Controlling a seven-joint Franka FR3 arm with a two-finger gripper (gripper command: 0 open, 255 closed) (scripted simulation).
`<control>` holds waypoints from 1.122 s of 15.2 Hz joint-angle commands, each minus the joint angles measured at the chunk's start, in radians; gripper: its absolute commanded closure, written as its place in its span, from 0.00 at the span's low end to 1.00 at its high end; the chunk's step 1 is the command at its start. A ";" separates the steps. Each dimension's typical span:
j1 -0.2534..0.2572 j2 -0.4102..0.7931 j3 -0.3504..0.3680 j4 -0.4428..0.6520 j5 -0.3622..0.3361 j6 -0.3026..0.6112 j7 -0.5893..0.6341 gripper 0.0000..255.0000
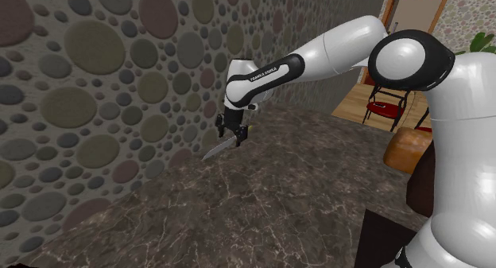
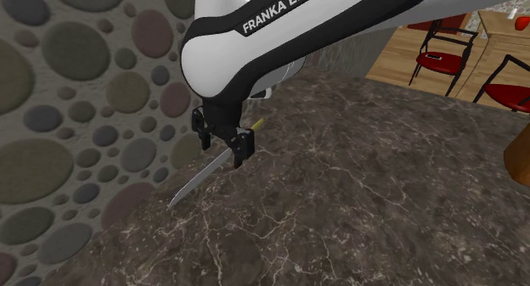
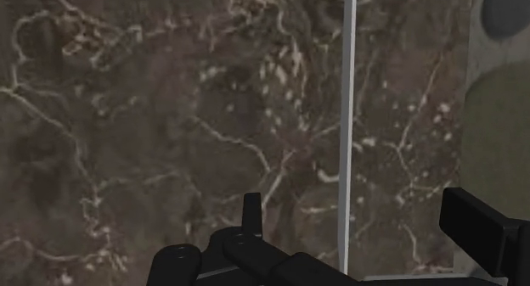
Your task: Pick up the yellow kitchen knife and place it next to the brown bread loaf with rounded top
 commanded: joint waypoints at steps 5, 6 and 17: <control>0.000 0.000 0.000 0.000 0.000 0.000 0.000 1.00; 0.000 0.000 0.000 0.000 0.000 0.000 0.000 1.00; -0.003 -0.024 0.005 0.019 0.007 -0.042 -0.001 1.00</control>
